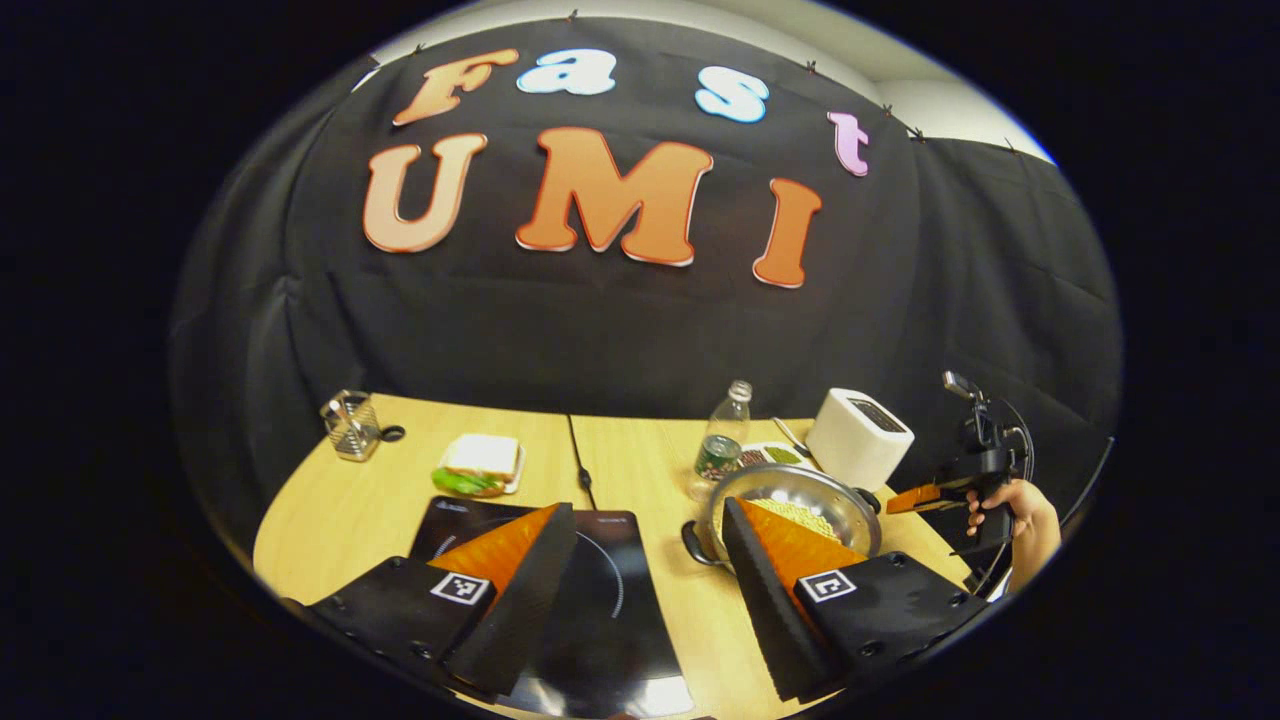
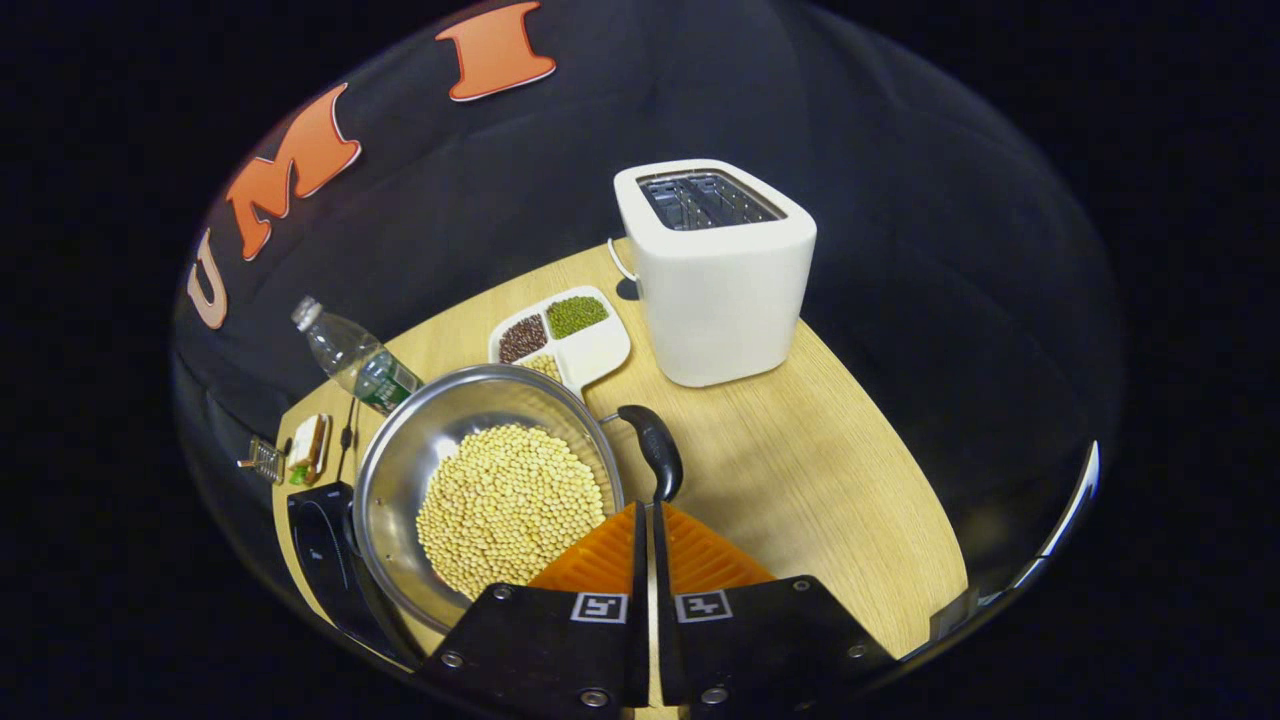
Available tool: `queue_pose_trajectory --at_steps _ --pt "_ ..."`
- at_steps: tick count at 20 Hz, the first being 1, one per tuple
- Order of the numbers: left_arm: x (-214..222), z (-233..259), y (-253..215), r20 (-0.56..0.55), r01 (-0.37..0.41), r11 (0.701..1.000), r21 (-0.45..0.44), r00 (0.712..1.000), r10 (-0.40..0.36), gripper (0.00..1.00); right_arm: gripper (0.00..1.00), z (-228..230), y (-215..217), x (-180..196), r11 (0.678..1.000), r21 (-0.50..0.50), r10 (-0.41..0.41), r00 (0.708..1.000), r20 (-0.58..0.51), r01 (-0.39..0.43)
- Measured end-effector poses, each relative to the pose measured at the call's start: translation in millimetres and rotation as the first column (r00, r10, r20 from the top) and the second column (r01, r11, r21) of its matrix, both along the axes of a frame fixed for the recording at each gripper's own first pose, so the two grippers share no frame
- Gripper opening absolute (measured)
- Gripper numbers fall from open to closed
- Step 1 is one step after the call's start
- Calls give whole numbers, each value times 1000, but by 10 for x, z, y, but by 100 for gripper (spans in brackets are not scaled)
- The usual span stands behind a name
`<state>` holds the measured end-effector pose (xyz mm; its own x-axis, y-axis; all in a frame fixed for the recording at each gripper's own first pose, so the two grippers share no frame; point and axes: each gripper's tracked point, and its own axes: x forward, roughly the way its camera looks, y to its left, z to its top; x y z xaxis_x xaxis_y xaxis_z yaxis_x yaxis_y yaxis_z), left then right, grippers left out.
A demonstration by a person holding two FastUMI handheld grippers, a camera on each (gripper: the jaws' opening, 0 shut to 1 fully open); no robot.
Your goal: First push the handle of the pot to place it horizontally, then grasp the pot with both hands and set it on the induction cooktop.
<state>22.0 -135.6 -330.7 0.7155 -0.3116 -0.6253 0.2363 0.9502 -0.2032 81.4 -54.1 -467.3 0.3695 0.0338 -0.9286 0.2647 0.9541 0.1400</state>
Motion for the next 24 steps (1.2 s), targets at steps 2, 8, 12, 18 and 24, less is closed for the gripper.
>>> queue_pose_trajectory --at_steps 2,8,12,18,24 --pt "27 -222 -237 -68 44 999 1 997 -44 96 10 44 -13 50 999 17 29 999 14 -29" --pt "27 -927 -759 -247 98 995 22 965 -90 96 55 14 91 93 992 -5 127 992 18 -127" --pt "107 -1420 -896 -301 95 993 68 951 -71 97 80 -127 64 160 975 -73 213 975 56 -209" --pt "230 -1921 -962 -305 67 987 147 952 -20 97 87 -338 10 202 969 -102 232 971 62 -225" --pt "280 -2125 -994 -287 41 982 187 958 15 97 89 -567 -39 303 973 -110 212 973 92 -201"
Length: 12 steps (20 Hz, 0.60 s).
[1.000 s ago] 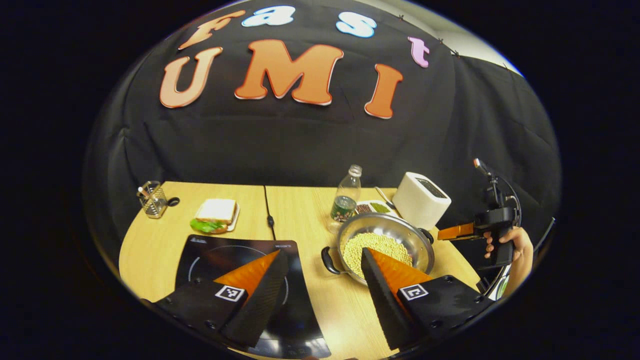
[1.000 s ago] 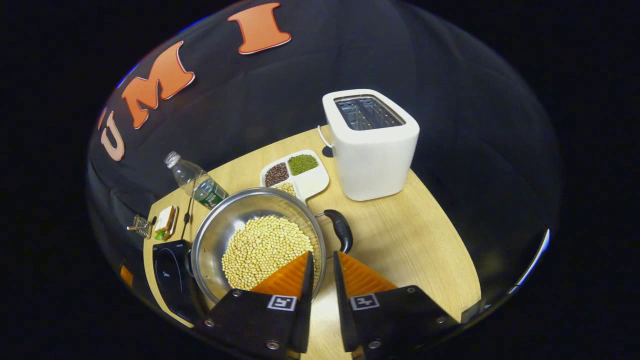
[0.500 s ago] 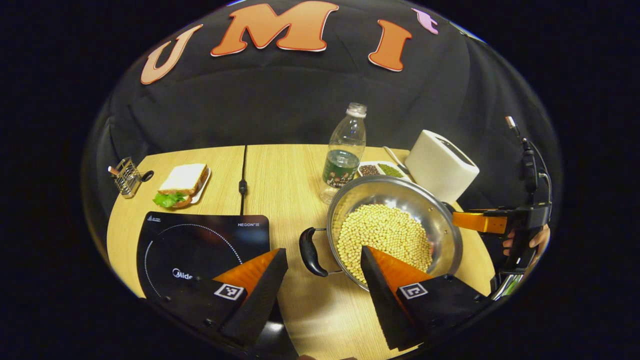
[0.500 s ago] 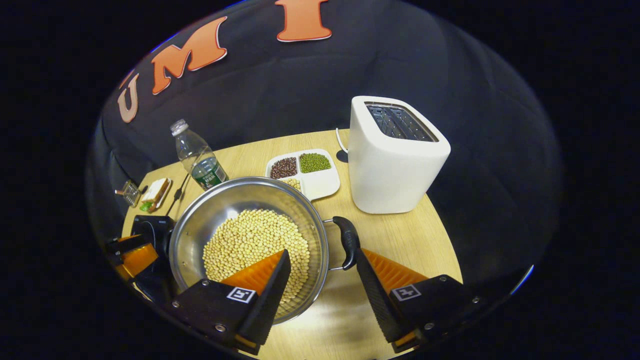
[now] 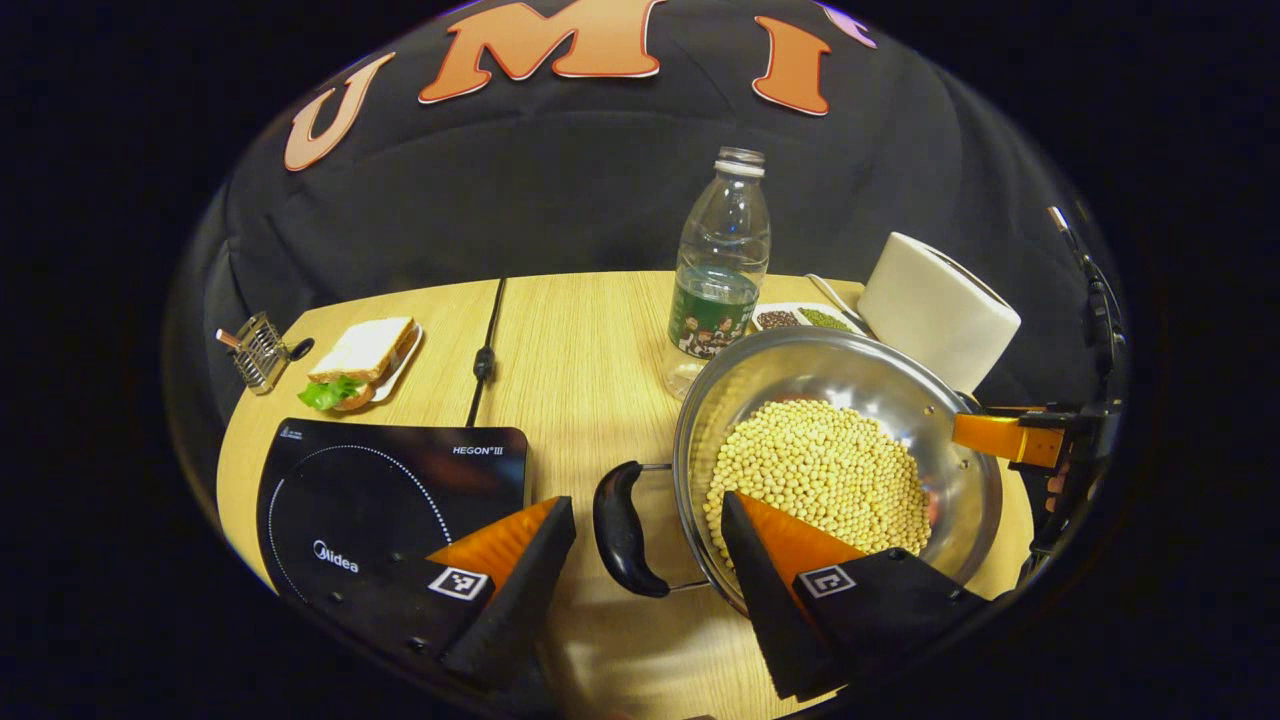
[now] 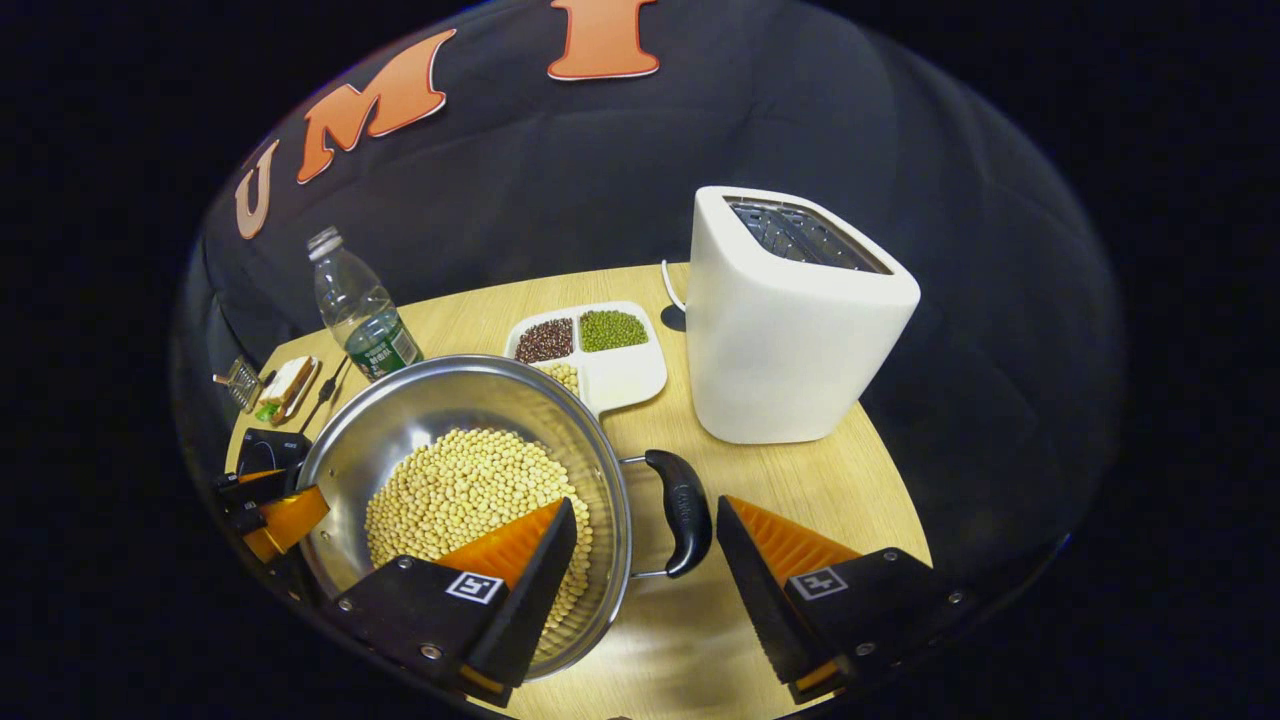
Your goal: First push the handle of the pot to place it horizontally, then grasp the pot with both hands and set it on the induction cooktop.
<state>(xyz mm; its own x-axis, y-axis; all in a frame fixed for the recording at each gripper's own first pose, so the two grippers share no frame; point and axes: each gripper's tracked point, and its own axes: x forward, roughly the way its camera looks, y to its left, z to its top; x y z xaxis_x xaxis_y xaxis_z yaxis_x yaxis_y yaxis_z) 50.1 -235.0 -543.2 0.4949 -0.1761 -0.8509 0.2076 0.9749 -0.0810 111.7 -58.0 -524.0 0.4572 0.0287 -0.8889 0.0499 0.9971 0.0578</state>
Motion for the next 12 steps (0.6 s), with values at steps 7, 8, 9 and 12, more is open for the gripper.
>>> queue_pose_trajectory --at_steps 7,8,9,12 --pt "50 -231 -15 -5 -28 999 20 1000 28 97 83 -243 5 121 999 21 -25 999 33 25" --pt "48 -270 -16 -6 -29 999 24 1000 29 97 82 -272 -12 114 1000 7 -29 999 26 28" --pt "66 -316 -13 -5 -36 999 29 999 36 97 77 -280 -15 117 999 8 -37 999 24 37" --pt "171 -407 -23 23 -35 999 26 999 34 92 72 -282 -19 122 1000 -1 -16 999 37 17"
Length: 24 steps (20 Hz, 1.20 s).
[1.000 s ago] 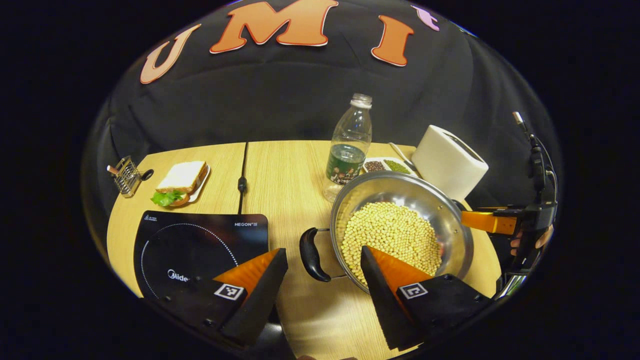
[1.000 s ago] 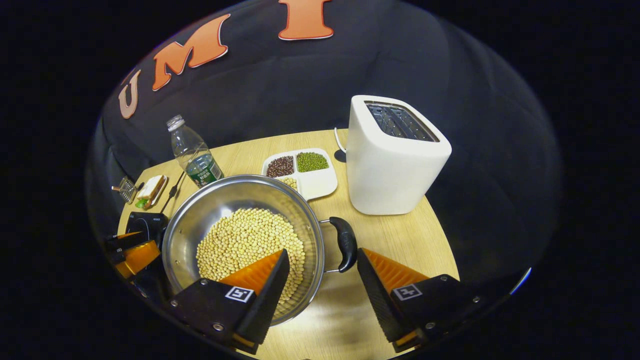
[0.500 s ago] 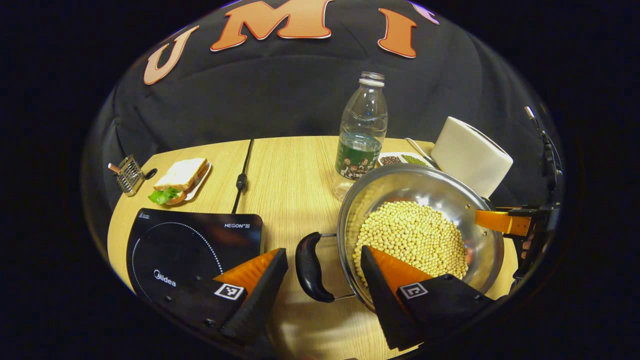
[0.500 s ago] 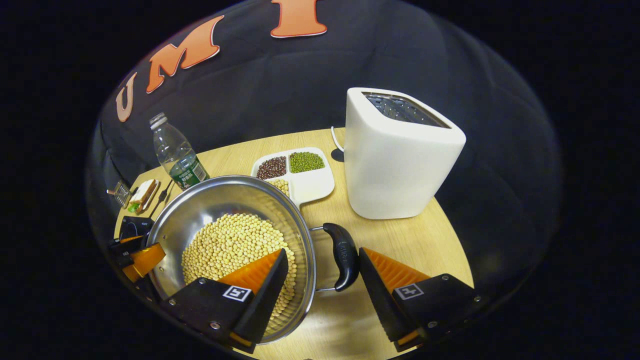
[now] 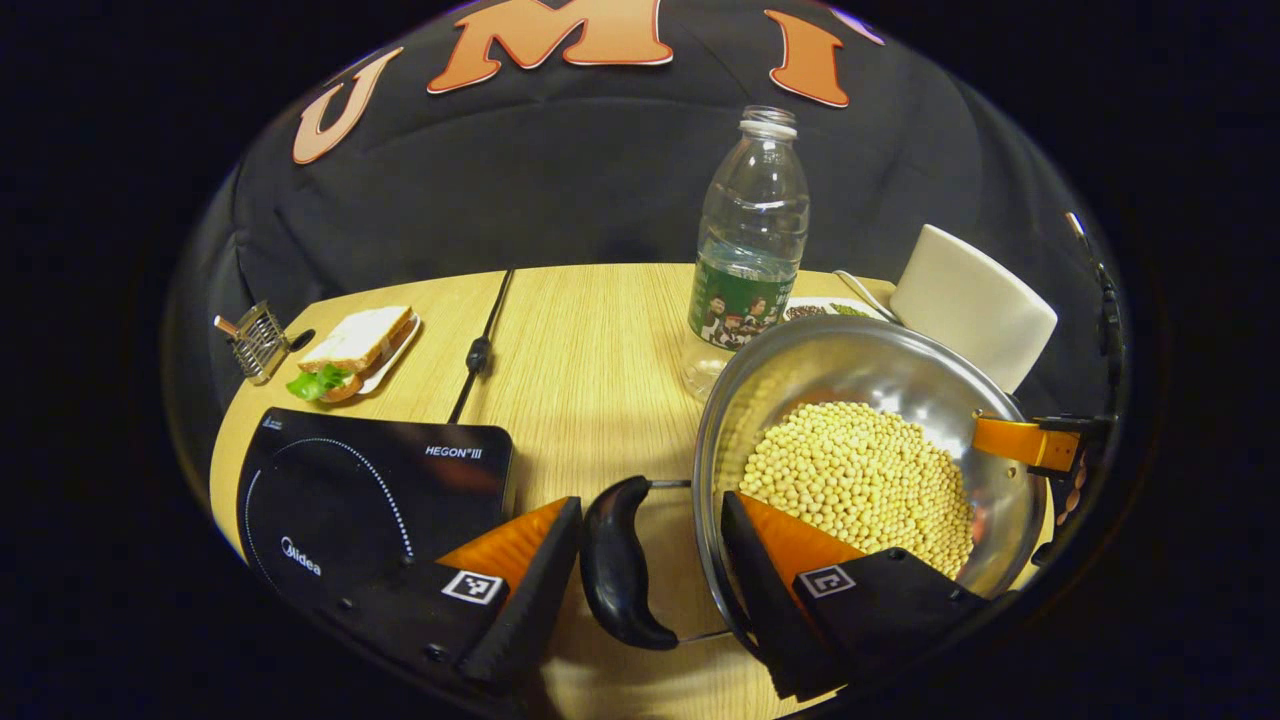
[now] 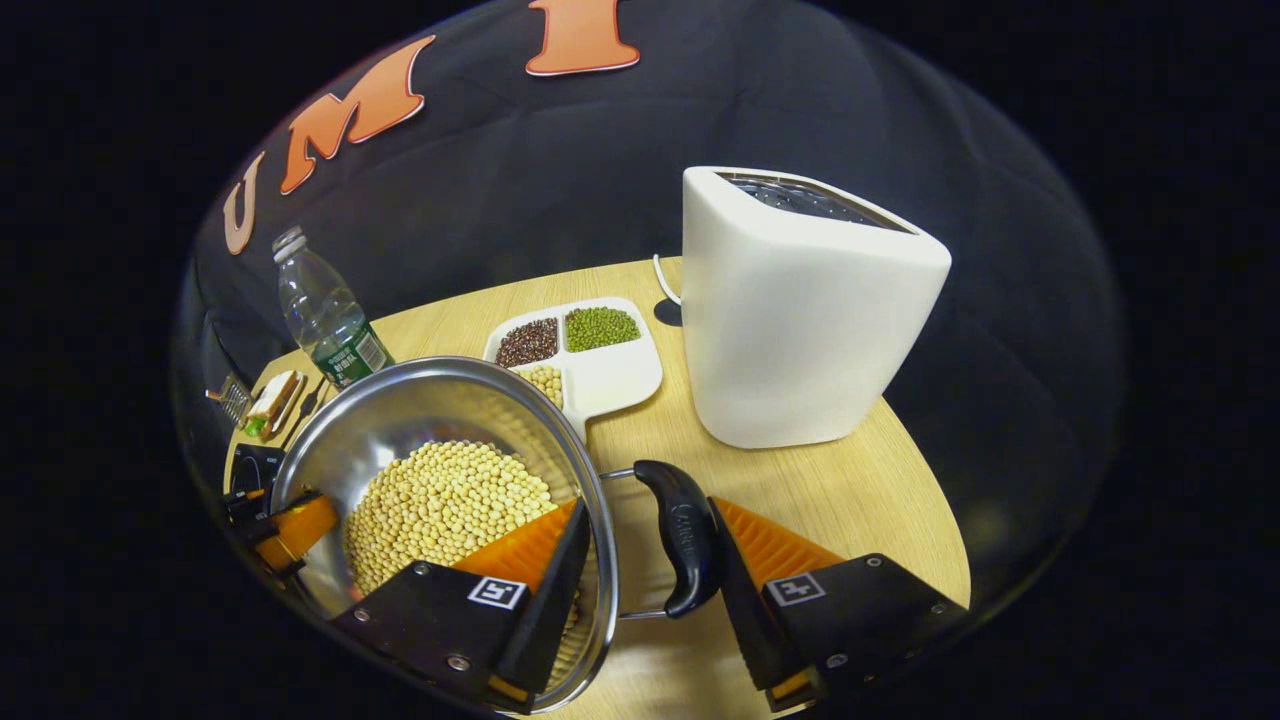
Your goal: First push the handle of the pot to place it horizontally, then grasp the pot with both hands and set it on the induction cooktop.
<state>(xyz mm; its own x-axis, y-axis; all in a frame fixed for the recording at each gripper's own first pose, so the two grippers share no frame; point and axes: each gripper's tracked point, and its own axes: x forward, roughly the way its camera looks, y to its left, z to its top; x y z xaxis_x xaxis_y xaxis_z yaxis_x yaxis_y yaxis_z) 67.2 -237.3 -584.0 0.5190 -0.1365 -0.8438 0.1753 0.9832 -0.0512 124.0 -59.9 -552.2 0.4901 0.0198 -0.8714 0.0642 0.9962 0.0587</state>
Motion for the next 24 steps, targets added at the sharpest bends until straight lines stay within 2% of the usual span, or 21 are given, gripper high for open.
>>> queue_pose_trajectory --at_steps 3,4,8,11,12,13,15,16,18,19,20,21,23,24 --pt "-30 -83 -83 -13 8 1000 3 1000 -8 90 72 0 -2 12 999 -25 29 1000 11 -29" --pt "-18 -74 -79 -2 6 1000 15 1000 -6 85 72 -2 1 4 999 -27 35 999 13 -34" --pt "45 -53 -57 44 -27 1000 7 999 27 84 70 3 12 1 997 -46 59 998 20 -58" --pt "73 -39 -43 64 -48 999 6 997 48 80 65 12 25 -9 998 -38 48 998 32 -46" --pt "87 -17 -32 74 -53 999 13 996 52 79 60 16 28 -34 998 -40 50 998 29 -48" --pt "108 3 -16 86 -55 998 16 995 54 79 63 7 38 -64 998 -35 49 999 15 -49" --pt "115 32 -14 78 -68 998 7 995 67 79 62 0 49 -87 999 -7 34 999 2 -34" --pt "121 63 -23 73 -64 998 9 995 63 78 58 -1 49 -91 1000 4 22 1000 1 -22" --pt "183 164 -8 87 -60 998 11 994 59 79 60 54 25 -85 1000 -2 20 1000 14 -20" --pt "177 230 20 106 -57 998 9 993 56 79 55 107 6 -90 1000 -5 18 999 30 -18" --pt "206 315 39 129 -54 999 4 990 53 79 60 151 -7 -79 1000 -6 15 999 50 -15" --pt "219 397 76 140 -55 998 1 989 54 77 60 198 -20 -67 1000 -4 9 998 68 -9" --pt "190 591 134 156 -60 998 -10 986 61 78 55 189 -5 -117 1000 0 7 997 81 -7" --pt "185 683 187 157 -60 998 -12 986 62 78 60 141 6 -139 1000 -2 6 996 91 -6"
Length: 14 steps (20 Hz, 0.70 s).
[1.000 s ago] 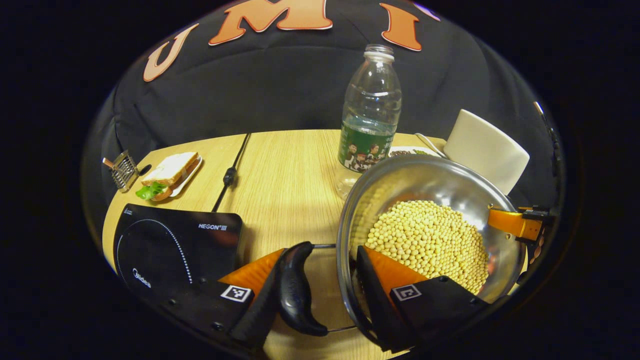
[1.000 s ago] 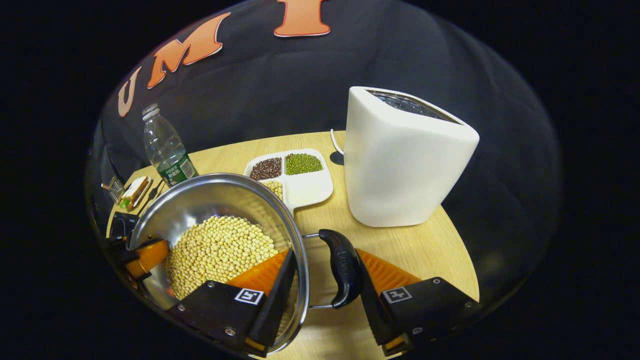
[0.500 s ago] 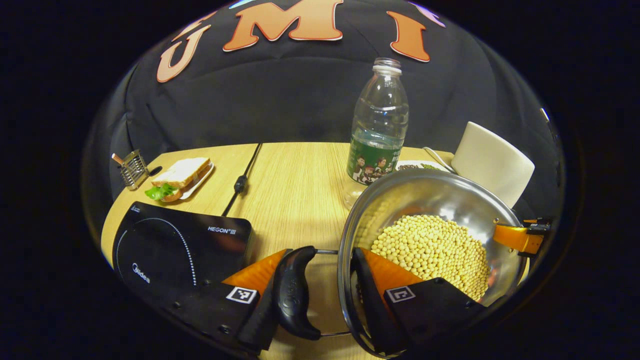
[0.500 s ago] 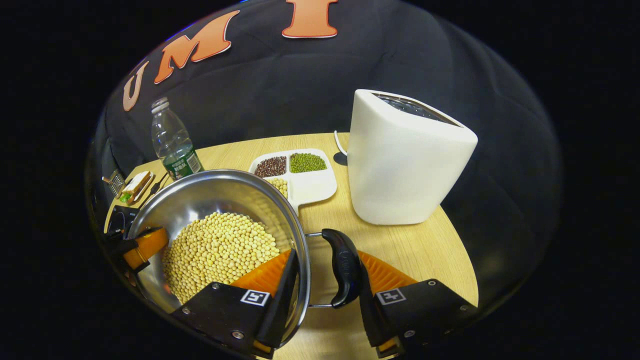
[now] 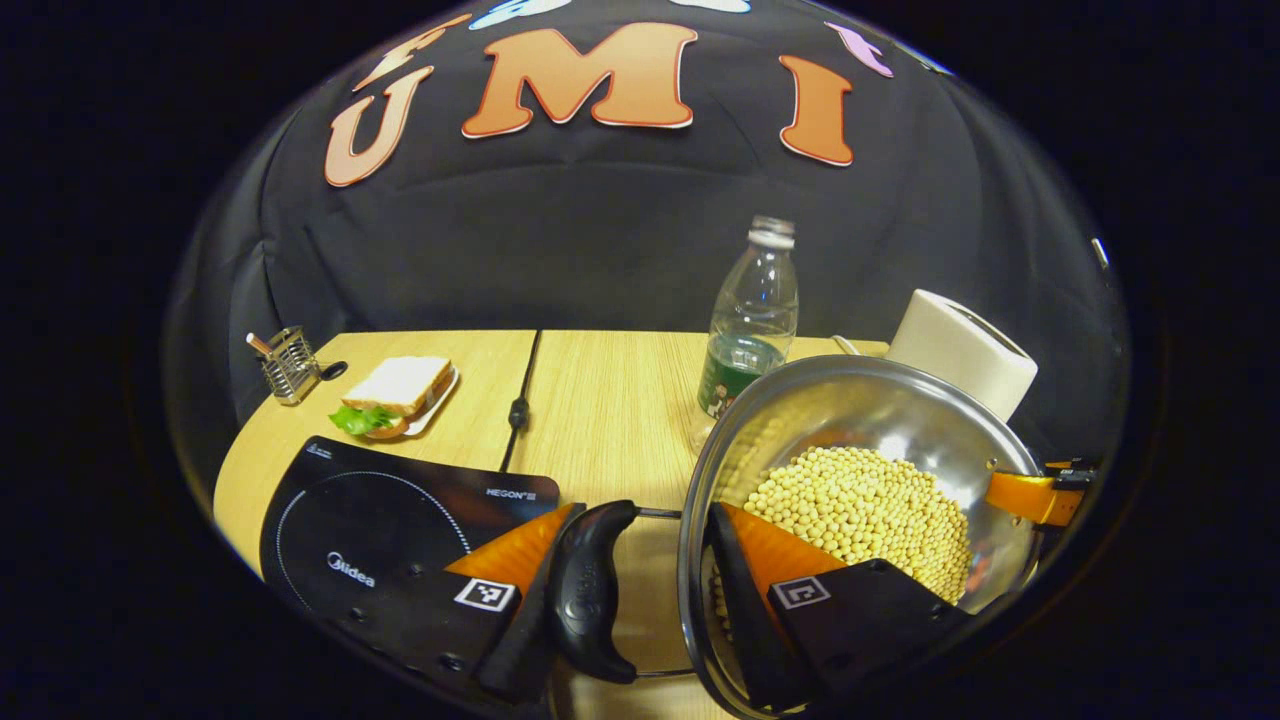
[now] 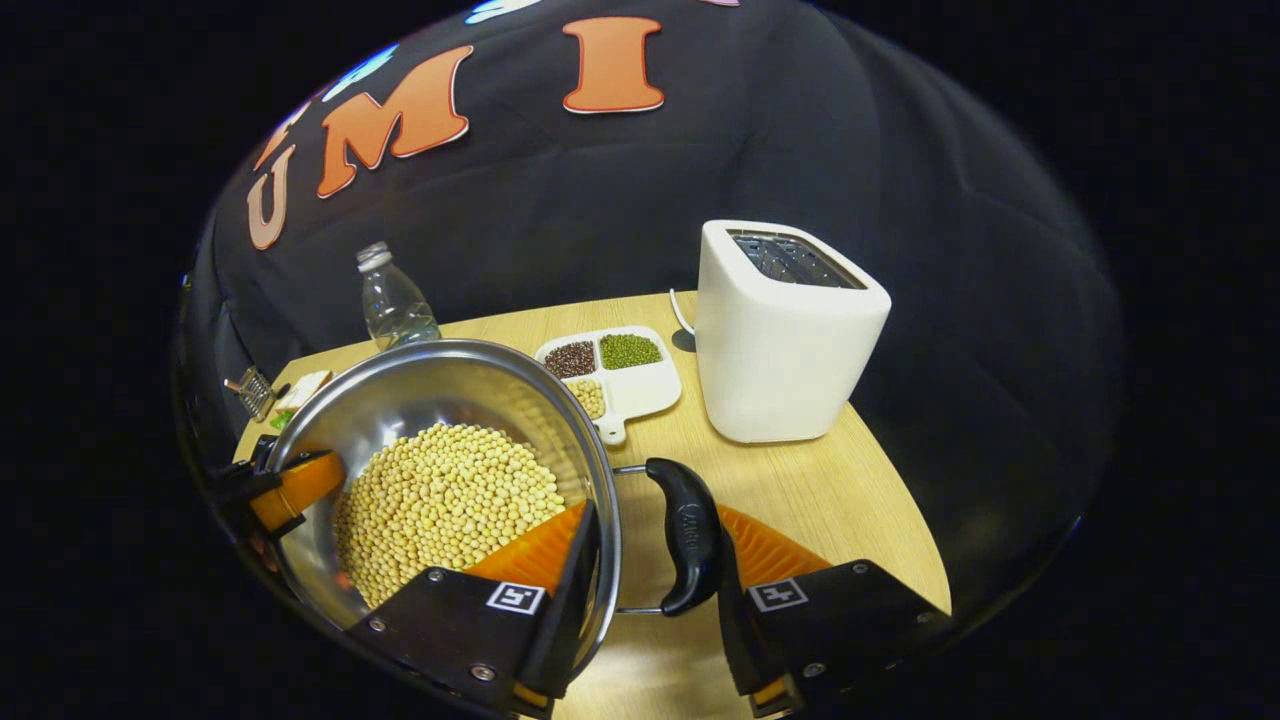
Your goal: First push the handle of the pot to place it horizontally, then grasp the pot with both hands and set it on the induction cooktop.
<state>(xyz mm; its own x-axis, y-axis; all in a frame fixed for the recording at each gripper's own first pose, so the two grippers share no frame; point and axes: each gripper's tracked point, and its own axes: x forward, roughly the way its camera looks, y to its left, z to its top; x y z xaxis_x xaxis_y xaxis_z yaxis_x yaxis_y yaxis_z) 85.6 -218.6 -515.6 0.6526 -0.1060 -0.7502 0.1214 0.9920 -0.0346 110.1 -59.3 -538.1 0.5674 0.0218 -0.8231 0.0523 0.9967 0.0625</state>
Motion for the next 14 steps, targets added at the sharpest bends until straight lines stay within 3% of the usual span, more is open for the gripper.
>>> queue_pose_trajectory --at_steps 7,8,13,14 --pt "-139 593 217 8 5 1000 -11 1000 -5 78 60 3 23 -12 1000 -13 23 1000 9 -23" --pt "-144 665 260 17 6 1000 -11 1000 -6 78 55 7 36 -40 1000 -15 25 1000 15 -25" --pt "-207 997 588 47 -4 1000 -8 999 4 78 59 -20 44 -29 999 -4 48 998 46 -47" --pt "-203 1078 671 55 -9 1000 -5 998 9 78 55 -27 41 -18 999 2 52 997 52 -52"
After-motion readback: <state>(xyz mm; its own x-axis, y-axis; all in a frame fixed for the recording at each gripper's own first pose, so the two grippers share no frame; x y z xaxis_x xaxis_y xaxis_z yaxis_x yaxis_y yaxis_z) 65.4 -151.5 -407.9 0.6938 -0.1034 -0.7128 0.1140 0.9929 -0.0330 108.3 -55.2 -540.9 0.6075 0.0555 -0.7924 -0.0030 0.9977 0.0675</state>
